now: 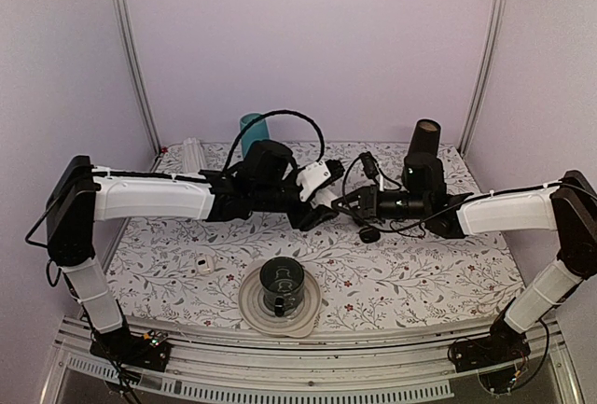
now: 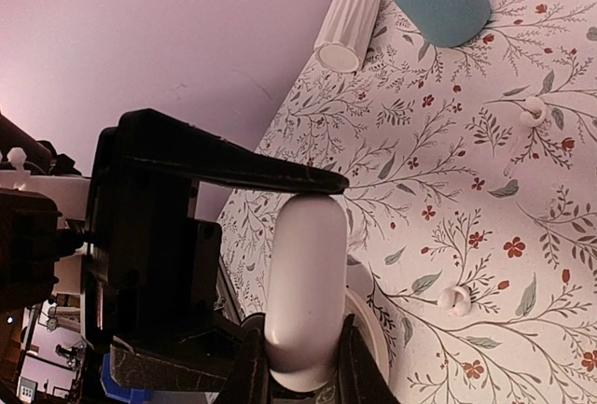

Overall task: Insert the wireless bluetooth earbuds into the charging case
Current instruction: Pass from the left arm to the right, then pass from the right arm to the left

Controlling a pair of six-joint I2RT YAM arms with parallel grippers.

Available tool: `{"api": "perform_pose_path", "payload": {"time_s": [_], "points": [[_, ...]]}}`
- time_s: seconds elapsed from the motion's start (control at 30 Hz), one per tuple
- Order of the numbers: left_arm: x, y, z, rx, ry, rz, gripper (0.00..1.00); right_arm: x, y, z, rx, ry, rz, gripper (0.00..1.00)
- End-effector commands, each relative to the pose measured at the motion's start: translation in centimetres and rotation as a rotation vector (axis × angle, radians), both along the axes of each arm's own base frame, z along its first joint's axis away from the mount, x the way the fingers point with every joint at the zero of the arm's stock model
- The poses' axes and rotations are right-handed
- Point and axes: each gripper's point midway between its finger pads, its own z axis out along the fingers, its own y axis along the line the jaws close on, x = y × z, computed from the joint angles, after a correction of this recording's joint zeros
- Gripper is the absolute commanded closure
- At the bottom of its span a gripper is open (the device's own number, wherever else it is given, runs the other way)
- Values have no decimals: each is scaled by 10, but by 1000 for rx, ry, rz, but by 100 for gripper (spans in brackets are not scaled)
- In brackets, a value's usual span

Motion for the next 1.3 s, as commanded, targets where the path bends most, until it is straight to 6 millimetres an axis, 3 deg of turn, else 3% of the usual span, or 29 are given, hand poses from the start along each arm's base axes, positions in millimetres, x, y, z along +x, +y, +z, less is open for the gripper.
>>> {"api": "perform_pose_path", "payload": {"time_s": [0.0, 0.1, 0.17, 0.67, 0.97, 1.27], "points": [[-5, -17, 26, -81, -16, -27, 26, 0, 1, 11, 5, -54, 9, 97], [-5, -13, 30, -106, -18, -8, 10, -1, -2, 16, 2, -74, -2, 97], [-7, -11, 35, -131, -21, -8, 4, 0, -2, 20, 0, -93, -8, 97], [-11, 35, 66, -365, 103, 19, 4, 1, -19, 58, -20, -264, -70, 98], [-25, 65, 88, -587, 317, -99, 13, -10, -21, 90, 20, -401, -28, 98], [-40, 53, 104, -630, 445, -242, 30, -31, -6, 110, 72, -503, 108, 97]]}}
